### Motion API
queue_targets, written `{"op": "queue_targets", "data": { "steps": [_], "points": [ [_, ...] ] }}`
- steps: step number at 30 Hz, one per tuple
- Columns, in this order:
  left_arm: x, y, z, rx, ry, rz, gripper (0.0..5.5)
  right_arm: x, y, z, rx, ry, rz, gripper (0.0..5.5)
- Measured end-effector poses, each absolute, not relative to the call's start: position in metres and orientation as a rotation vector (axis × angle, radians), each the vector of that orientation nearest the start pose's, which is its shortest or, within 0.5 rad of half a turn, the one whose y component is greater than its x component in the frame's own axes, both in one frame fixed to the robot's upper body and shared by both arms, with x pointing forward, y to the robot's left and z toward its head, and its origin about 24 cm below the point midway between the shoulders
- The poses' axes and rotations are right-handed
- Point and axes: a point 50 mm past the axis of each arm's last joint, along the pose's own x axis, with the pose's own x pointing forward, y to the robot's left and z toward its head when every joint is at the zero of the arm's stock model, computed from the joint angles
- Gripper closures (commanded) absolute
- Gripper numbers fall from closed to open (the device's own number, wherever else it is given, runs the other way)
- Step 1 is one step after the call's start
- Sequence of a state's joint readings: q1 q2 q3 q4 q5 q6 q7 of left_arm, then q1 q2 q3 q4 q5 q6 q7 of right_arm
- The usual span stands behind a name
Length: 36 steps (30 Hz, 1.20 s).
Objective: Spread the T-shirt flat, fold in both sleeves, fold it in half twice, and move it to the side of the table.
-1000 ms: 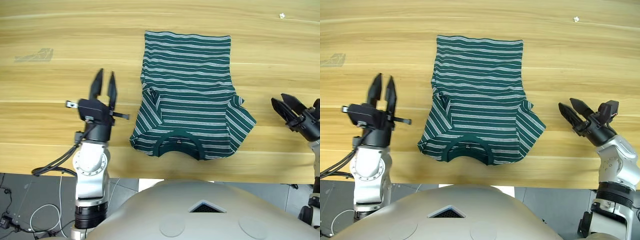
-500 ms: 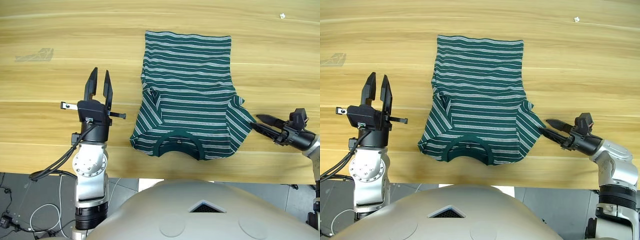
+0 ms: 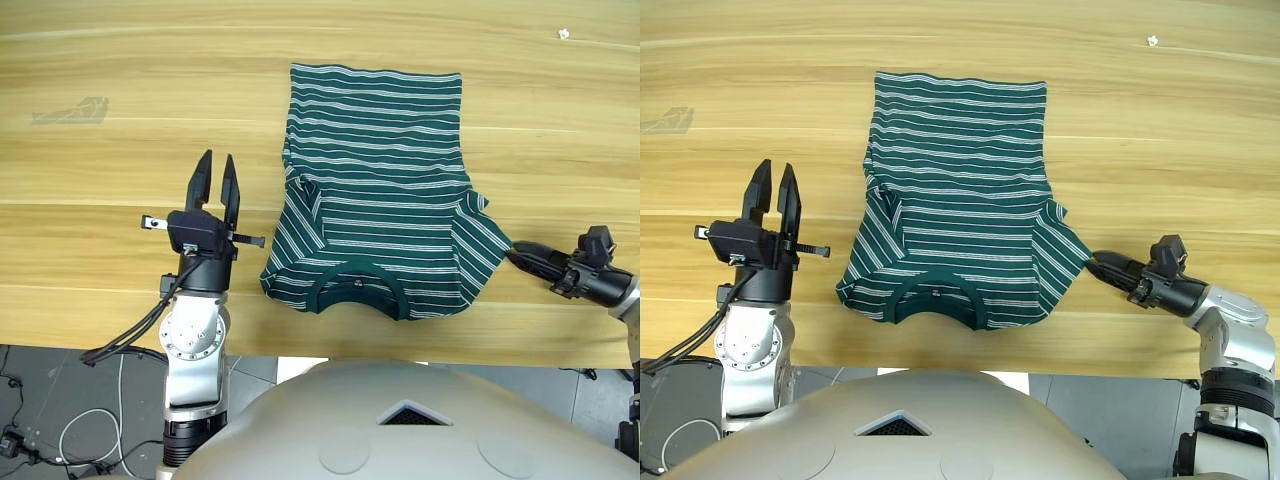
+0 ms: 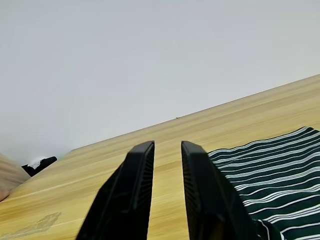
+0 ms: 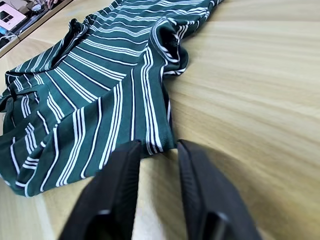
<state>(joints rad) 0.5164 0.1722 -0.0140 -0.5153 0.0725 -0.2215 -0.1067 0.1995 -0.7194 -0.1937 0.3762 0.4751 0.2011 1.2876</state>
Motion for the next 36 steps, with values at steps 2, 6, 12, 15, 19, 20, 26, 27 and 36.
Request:
{"op": "queue_targets", "data": {
  "steps": [2, 6, 12, 15, 19, 20, 26, 27, 36],
  "points": [
    [0.152, 0.174, 0.083, 0.265, -0.209, -0.099, 4.49, 0.156, -0.318, 0.008, 0.207, 0.609, 0.813, 5.04],
    [0.152, 0.17, 0.081, 0.257, -0.202, -0.117, 4.49, 0.158, -0.317, 0.008, 0.201, 0.609, 0.819, 5.47],
    [0.152, 0.167, 0.076, 0.264, -0.182, -0.13, 4.49, 0.162, -0.313, 0.008, 0.194, 0.606, 0.835, 5.47],
    [0.152, 0.166, 0.072, 0.278, -0.166, -0.14, 4.49, 0.164, -0.314, 0.008, 0.195, 0.599, 0.829, 5.47],
    [0.152, 0.165, 0.07, 0.282, -0.157, -0.15, 4.49, 0.169, -0.313, 0.014, 0.203, 0.57, 0.833, 5.47],
    [0.152, 0.165, 0.07, 0.283, -0.156, -0.15, 4.49, 0.171, -0.312, 0.016, 0.207, 0.554, 0.844, 5.47],
    [0.154, 0.164, 0.07, 0.291, -0.162, -0.159, 4.49, 0.183, -0.287, 0.046, 0.166, 0.422, 0.991, 5.47],
    [0.154, 0.164, 0.07, 0.291, -0.162, -0.16, 4.49, 0.183, -0.283, 0.05, 0.162, 0.407, 1.009, 5.47],
    [0.154, 0.163, 0.066, 0.295, -0.144, -0.165, 4.49, 0.174, -0.246, 0.045, 0.006, 0.447, 1.131, 5.47]
  ]
}}
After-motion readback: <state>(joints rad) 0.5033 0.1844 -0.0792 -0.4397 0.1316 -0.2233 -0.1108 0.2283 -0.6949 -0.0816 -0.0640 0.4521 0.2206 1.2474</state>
